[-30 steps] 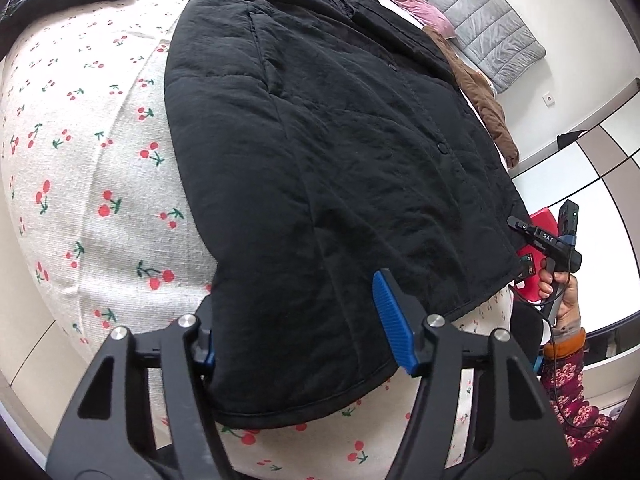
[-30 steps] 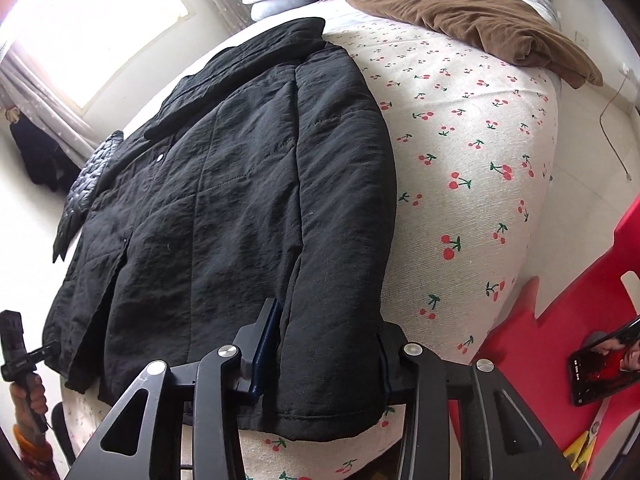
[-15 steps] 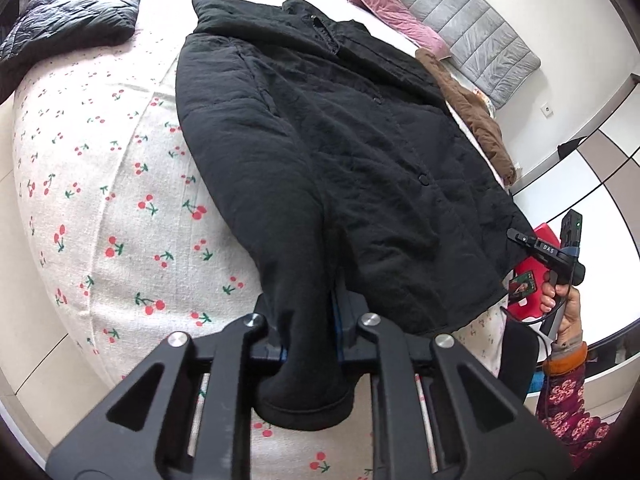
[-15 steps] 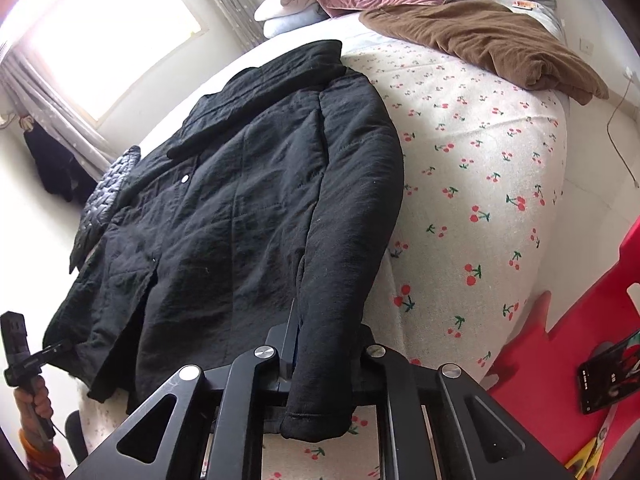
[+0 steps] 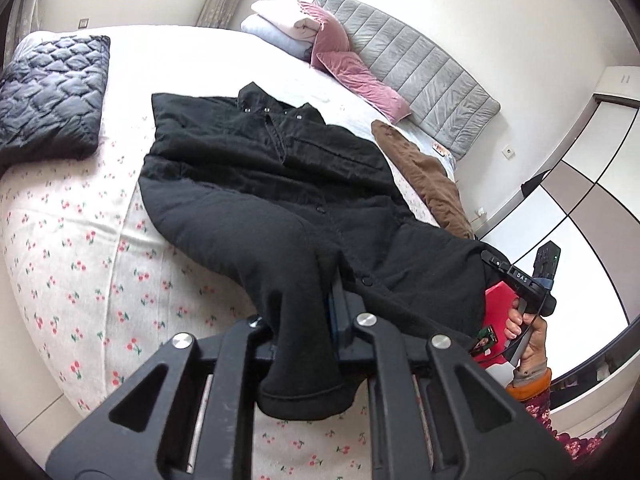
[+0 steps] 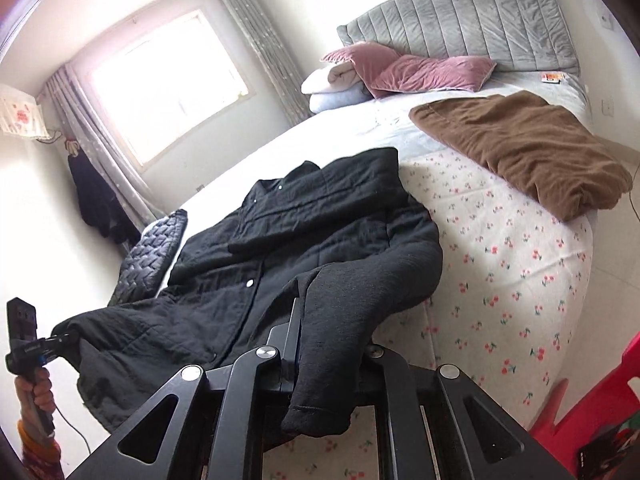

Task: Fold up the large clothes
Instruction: 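Lift the hem with both tools and fold it up toward the collar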

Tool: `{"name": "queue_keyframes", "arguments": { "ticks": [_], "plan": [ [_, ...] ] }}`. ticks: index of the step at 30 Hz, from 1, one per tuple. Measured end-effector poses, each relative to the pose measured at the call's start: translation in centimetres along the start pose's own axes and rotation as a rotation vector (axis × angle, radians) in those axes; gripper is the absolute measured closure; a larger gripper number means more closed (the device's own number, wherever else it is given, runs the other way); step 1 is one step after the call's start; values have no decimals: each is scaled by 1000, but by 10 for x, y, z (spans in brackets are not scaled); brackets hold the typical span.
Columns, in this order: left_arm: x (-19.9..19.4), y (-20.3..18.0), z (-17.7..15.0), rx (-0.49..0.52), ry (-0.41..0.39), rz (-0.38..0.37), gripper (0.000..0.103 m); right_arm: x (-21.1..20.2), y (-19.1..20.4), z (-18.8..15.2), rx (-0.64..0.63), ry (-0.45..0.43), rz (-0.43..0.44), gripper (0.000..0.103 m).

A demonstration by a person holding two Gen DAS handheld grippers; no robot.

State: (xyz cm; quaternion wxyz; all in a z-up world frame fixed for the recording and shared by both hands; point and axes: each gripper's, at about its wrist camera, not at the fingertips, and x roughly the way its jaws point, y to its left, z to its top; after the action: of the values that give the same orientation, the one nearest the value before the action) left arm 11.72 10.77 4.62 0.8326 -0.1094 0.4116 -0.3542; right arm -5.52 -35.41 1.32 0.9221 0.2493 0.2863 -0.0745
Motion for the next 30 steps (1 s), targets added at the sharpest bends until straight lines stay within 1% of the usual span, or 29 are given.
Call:
{"name": "queue_keyframes", "arguments": {
  "ticks": [5, 9, 12, 15, 19, 21, 23, 26, 30],
  "plan": [
    [7, -3, 55, 17, -74, 16, 89, 15, 0, 47, 12, -77, -4, 92],
    [21, 4, 100, 27, -134, 49, 89, 40, -1, 89, 38, -132, -21, 92],
    [39, 16, 137, 28, -162, 90, 89, 63, -4, 118, 49, -150, -40, 92],
    [67, 33, 169, 25, -168, 137, 89, 97, -5, 147, 41, -156, -66, 92],
    [119, 61, 206, 30, -160, 210, 89, 151, -7, 180, 22, -140, -93, 92],
    [148, 75, 217, 33, -150, 249, 89, 183, -7, 192, 7, -122, -118, 92],
    [181, 92, 229, 29, -124, 283, 89, 219, -8, 199, -13, -95, -148, 92],
    [231, 121, 237, -19, -79, 316, 88, 274, -13, 198, -57, -33, -203, 92],
    [289, 162, 224, -89, -14, 341, 88, 341, -28, 182, -103, 56, -281, 91]
  ]
}}
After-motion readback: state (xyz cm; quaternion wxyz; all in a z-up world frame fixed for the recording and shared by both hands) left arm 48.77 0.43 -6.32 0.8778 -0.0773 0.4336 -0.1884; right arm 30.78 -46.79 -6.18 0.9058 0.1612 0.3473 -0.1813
